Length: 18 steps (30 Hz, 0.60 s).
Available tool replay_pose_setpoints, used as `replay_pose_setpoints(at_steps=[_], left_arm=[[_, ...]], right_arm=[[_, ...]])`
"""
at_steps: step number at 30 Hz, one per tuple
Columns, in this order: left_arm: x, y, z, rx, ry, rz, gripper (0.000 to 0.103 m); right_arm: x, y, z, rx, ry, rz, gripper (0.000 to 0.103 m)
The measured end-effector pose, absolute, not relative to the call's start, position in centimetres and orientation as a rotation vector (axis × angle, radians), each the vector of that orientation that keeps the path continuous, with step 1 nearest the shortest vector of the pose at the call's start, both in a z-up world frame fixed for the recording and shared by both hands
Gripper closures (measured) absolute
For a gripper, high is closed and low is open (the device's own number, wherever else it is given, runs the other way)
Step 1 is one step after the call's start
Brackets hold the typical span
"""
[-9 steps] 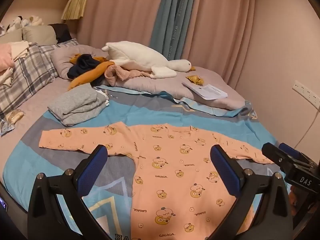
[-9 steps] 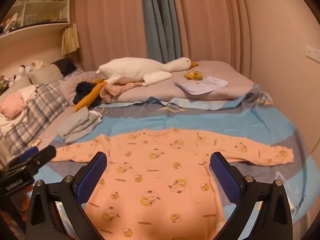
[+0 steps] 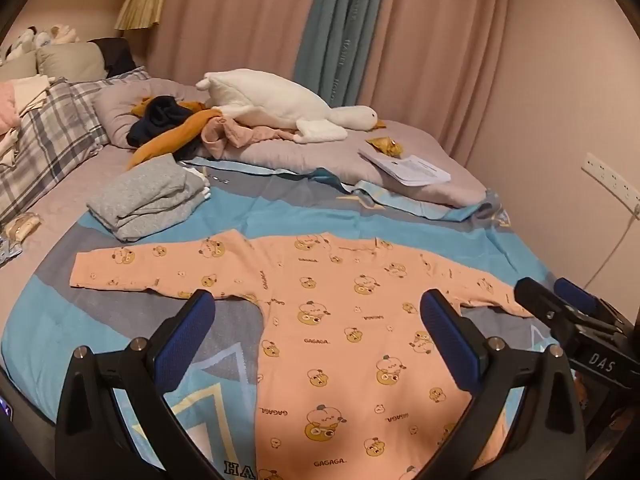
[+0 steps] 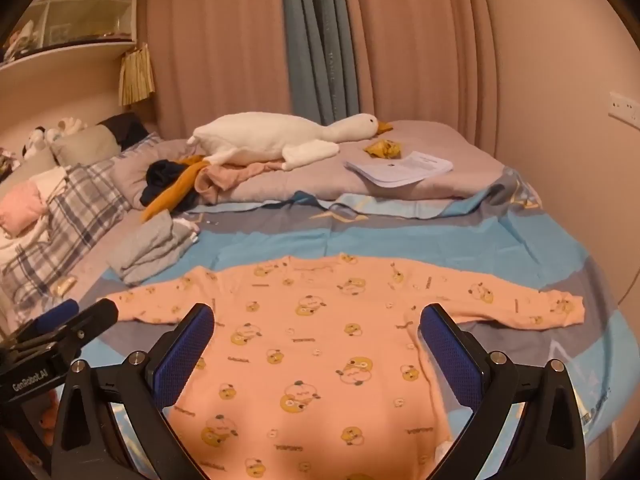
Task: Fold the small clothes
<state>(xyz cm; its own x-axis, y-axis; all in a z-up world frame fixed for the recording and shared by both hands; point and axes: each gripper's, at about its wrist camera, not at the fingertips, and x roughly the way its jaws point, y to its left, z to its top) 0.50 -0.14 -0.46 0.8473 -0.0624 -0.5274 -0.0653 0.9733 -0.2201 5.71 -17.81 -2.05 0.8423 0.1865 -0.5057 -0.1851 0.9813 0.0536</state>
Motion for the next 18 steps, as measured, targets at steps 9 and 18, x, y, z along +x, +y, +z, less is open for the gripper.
replay_pose_setpoints(at_steps=[9,18], left_arm=[[1.2,-1.0,-2.0,-0.179,0.609,-0.047,0.000],[1.5,-1.2,-2.6,-0.182,0.672,-0.082,0.000]], right_arm=[[5.8,-17.7,-2.9,-0.009,0.567,0.189,0.001],[5.8,-17.8,-3.6,0.010,0.622,0.247,0.001]])
